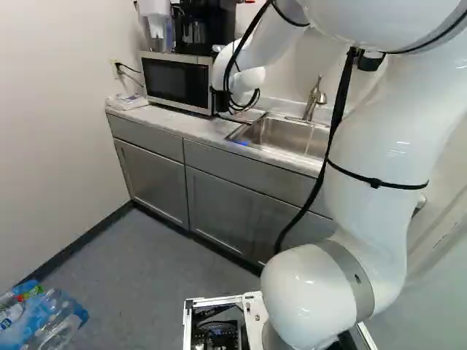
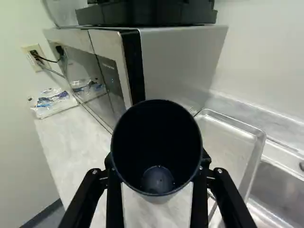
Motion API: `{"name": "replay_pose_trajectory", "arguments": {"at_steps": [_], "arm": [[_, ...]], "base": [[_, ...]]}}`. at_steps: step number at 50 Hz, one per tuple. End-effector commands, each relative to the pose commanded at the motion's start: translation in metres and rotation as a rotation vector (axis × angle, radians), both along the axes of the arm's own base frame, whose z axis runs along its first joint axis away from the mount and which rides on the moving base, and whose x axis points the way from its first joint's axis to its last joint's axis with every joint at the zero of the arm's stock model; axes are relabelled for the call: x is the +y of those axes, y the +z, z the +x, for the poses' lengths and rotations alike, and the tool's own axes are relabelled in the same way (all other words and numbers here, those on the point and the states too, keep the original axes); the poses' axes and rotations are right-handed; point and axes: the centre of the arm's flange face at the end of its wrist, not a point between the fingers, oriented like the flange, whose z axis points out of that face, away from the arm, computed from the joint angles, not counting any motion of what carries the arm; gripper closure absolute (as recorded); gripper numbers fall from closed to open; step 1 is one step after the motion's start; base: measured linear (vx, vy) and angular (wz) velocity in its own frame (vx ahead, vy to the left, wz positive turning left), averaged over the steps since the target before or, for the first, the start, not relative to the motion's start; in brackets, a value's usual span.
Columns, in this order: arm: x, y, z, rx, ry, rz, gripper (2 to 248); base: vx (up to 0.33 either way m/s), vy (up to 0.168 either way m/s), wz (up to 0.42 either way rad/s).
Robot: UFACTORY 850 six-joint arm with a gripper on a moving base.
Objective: Rinse the cup and place it in the tray
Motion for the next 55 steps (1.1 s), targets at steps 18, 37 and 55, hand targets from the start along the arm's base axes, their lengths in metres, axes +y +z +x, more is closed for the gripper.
{"name": "replay_pose_trajectory", "arguments": {"at_steps": [18,37,55], "arm": [[-0.027,0.0,0.008,-0.001,-0.048,0.0,125],[-0.057,-0.001,0.016,-0.002,-0.1,0.0,125],[-0.085,-0.001,0.022,-0.003,-0.148,0.0,125]], "base": [[0.0,0.0,0.0],[0.0,0.0,0.0],[0.0,0.0,0.0]]}}
